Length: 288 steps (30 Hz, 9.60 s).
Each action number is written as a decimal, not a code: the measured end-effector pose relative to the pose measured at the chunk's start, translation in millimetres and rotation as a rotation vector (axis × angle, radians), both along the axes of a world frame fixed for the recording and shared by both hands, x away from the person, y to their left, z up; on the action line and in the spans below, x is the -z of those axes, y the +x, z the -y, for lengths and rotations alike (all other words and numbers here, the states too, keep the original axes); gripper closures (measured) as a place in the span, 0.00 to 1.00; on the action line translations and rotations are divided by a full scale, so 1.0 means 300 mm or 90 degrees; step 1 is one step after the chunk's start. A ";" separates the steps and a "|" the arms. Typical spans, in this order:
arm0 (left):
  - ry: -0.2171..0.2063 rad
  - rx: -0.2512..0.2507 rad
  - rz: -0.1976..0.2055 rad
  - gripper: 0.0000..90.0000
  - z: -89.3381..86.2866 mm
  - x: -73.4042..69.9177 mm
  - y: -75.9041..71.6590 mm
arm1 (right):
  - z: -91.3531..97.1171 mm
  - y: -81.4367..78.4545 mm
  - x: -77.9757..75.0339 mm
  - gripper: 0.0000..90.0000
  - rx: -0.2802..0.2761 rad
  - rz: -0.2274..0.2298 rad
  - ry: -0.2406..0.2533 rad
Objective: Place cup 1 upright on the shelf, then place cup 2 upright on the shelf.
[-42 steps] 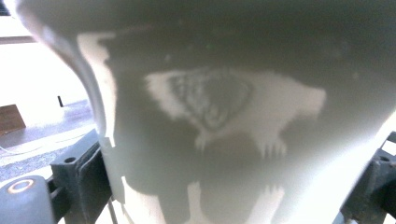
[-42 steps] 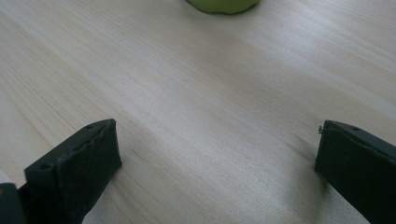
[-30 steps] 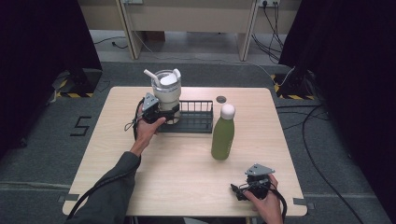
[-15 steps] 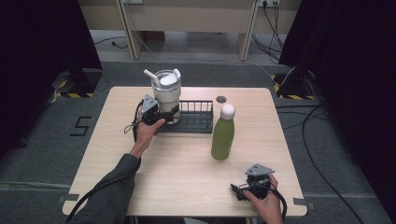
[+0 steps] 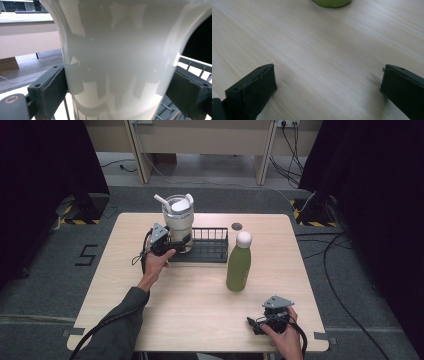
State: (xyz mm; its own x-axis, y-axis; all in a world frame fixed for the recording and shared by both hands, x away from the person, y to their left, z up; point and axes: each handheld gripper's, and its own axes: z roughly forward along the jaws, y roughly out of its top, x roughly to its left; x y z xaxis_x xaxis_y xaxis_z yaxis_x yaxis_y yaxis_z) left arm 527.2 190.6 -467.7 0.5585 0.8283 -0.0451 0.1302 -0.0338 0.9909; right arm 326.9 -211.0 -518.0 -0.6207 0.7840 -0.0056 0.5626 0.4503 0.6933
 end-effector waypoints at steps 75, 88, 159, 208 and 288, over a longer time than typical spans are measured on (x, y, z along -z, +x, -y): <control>0.011 0.075 -0.044 0.16 -0.079 -0.079 -0.297 | -0.001 -0.001 0.001 0.00 0.002 0.000 0.002; 0.018 0.087 -0.050 0.16 -0.108 -0.057 -0.371 | -0.001 -0.001 0.001 0.00 0.001 0.000 0.002; 0.292 0.082 -0.223 0.16 -0.167 0.184 -0.623 | 0.000 0.001 0.001 0.00 -0.005 0.006 -0.001; 0.244 0.101 -0.290 0.14 -0.188 0.188 -0.598 | -0.016 -0.005 -0.066 0.17 -0.004 0.144 0.066; 0.245 0.102 -0.292 0.13 -0.188 0.187 -0.597 | -0.200 0.286 -0.089 0.17 -0.022 0.264 0.155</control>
State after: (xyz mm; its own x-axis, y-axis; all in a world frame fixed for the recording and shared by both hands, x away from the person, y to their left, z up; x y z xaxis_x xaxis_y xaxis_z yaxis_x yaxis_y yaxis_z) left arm 348.2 246.9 -523.9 0.6722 0.7400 -0.0244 0.5033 -0.4325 0.7481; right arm 412.5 -151.1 -491.4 -0.6312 0.7718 -0.0768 0.2039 0.2607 0.9436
